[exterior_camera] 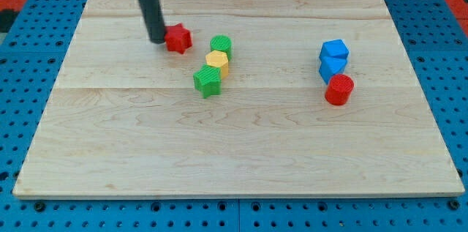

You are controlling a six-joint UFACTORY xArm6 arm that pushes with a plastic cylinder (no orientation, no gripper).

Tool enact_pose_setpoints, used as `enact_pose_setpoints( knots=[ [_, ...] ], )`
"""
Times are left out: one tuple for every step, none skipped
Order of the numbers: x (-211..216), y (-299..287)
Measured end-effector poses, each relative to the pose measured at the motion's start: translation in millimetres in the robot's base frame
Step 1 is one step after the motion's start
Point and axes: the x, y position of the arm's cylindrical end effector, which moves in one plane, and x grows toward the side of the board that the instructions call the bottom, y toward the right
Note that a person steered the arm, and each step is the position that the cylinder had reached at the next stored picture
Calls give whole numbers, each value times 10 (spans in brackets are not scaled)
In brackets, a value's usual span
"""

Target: Keep the red star at the left side of the blue cube

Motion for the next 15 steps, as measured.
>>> enact_pose_setpoints(
  knots=[
    [-106,569],
    [-172,858],
    [-365,54],
    [-151,366],
    [-129,1087],
    [-198,1076],
    [-438,440],
    [-134,443],
    [87,622],
    [192,1256],
    [165,1876],
    [165,2272],
    [104,2279],
    [51,2236],
    [49,2236]
  ],
)
